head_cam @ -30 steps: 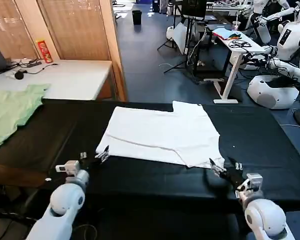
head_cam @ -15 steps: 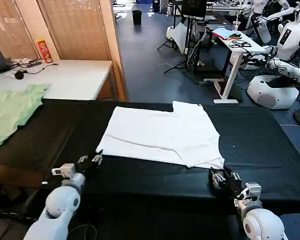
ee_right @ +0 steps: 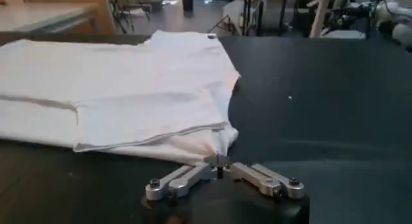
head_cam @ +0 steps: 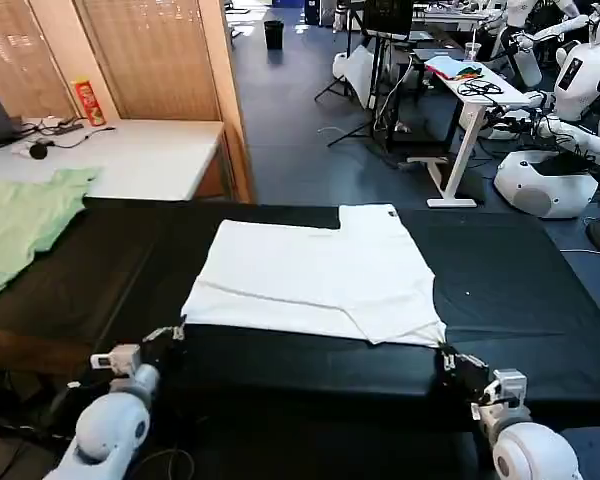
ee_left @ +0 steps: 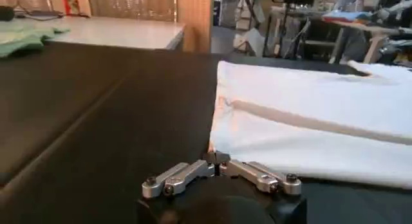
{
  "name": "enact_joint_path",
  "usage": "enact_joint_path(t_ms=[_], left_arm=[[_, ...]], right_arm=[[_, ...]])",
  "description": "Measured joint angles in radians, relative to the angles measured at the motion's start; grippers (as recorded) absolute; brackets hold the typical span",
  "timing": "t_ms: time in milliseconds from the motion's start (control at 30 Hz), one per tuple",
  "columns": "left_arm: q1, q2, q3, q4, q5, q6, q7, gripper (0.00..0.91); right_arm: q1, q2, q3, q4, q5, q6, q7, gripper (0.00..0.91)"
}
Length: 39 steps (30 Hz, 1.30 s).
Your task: Fold and organize the clothes.
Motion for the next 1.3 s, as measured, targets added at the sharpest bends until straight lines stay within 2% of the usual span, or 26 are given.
enact_joint_path(t_ms=[267,300,333,367,400,533,667,767,867,933,1033,1167,1300], left_arm=[[0.15,0.015,-0.05,-0.138,0.023,0.006,-0.016,0.0],[0.167,0.015,-0.057,-0.153,0.023,0.006,-0.016,0.595],[0.184,0.017,-0.064,-0.168,0.023,0.007,-0.015,0.878],[0.203,0.021,-0.069,-0.184,0.021,0.011,-0.018,0.878],[0.215,0.022,-0.072,-0.196,0.021,0.014,-0.021,0.878],[0.238,0.022,-0.077,-0.232,0.03,0.026,-0.023,0.878],[0.271,0.024,-0.088,-0.27,0.058,0.083,-0.023,0.878],[0.297,0.029,-0.106,-0.301,0.058,0.126,-0.027,0.878],[0.317,0.031,-0.131,-0.333,0.053,0.171,-0.018,0.878],[0.313,0.029,-0.15,-0.358,0.038,0.172,-0.007,0.878],[0.281,0.035,-0.157,-0.371,-0.008,0.172,-0.017,0.878],[0.169,0.048,-0.139,-0.343,-0.073,0.167,-0.038,0.878],[-0.016,0.059,-0.086,-0.237,-0.166,0.144,-0.015,0.878]], right_arm=[[-0.083,-0.005,0.02,0.079,0.011,-0.016,-0.002,0.0],[-0.089,-0.002,0.02,0.087,0.011,-0.023,-0.001,0.01],[-0.097,0.002,0.019,0.096,0.01,-0.032,0.001,0.049],[-0.104,0.006,0.019,0.105,0.007,-0.041,0.004,0.146],[-0.113,0.01,0.02,0.114,0.002,-0.053,0.008,0.878],[-0.146,0.019,0.031,0.156,-0.001,-0.087,0.024,0.878],[-0.181,0.02,0.054,0.204,0.006,-0.097,0.033,0.878],[-0.182,0.015,0.072,0.233,0.035,-0.076,0.02,0.878],[-0.148,0.004,0.086,0.232,0.049,-0.019,-0.012,0.878],[-0.096,-0.012,0.083,0.201,0.05,0.034,-0.031,0.878],[0.031,-0.041,0.062,0.119,0.052,0.088,-0.036,0.878],[0.227,-0.084,-0.006,-0.013,0.054,0.107,-0.031,0.878],[0.43,-0.099,-0.105,-0.152,0.064,0.11,0.001,0.878]])
